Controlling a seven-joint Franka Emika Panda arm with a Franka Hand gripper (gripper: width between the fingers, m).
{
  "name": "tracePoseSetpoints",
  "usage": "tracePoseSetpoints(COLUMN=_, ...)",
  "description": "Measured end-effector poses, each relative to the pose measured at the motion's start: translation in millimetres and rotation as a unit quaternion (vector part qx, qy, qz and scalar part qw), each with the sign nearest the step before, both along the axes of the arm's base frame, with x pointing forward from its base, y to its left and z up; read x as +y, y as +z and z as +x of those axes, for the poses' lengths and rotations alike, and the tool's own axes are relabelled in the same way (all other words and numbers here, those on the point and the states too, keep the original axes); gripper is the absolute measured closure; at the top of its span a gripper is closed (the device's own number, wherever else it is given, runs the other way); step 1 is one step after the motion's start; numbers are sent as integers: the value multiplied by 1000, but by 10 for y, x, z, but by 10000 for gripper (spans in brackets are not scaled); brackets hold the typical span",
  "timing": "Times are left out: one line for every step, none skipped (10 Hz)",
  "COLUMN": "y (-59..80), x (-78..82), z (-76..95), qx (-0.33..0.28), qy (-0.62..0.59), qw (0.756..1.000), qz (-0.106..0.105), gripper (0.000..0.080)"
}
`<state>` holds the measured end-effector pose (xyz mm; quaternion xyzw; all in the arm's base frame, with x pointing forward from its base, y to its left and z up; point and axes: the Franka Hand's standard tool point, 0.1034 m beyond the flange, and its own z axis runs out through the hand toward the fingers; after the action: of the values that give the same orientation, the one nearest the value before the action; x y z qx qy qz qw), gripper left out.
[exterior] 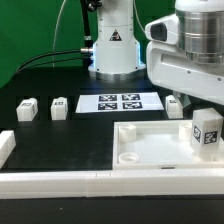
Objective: Assemble one leg
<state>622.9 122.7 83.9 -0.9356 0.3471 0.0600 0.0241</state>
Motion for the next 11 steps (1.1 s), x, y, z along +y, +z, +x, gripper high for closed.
tracePoseSetpoints(y=3, x=0, z=5, qx=-6, qy=61, qw=998, qz=5, gripper=150)
tracePoseSetpoints(y=6, x=-1, z=9, qx=-11, qy=114, qw=993, qz=11, gripper=150)
tracePoseSetpoints(y=6, x=-4, z=11, qx=-15, qy=166, qw=986, qz=15, gripper=150)
tracePoseSetpoints(y=-2, x=-6, z=8, qx=-20, qy=223, qw=974, qz=21, gripper=150)
tracePoseSetpoints(y=-1, x=-12, z=13, qx=-25, qy=276, qw=961, qz=23, gripper=150)
tracePoseSetpoints(y=-1, x=-15, z=15, qx=-30, qy=332, qw=942, qz=27, gripper=150)
tracePoseSetpoints(y=-5, x=-18, z=13, qx=-33, qy=374, qw=926, qz=32, gripper=150)
tracePoseSetpoints(y=-7, x=-26, z=13, qx=-35, qy=403, qw=914, qz=34, gripper=150)
tracePoseSetpoints(y=-7, x=-26, z=13, qx=-35, qy=407, qw=912, qz=35, gripper=150)
tracePoseSetpoints(y=-7, x=-26, z=13, qx=-35, qy=407, qw=912, qz=35, gripper=150)
tracePoseSetpoints(y=-8, x=-26, z=13, qx=-35, qy=407, qw=912, qz=35, gripper=272)
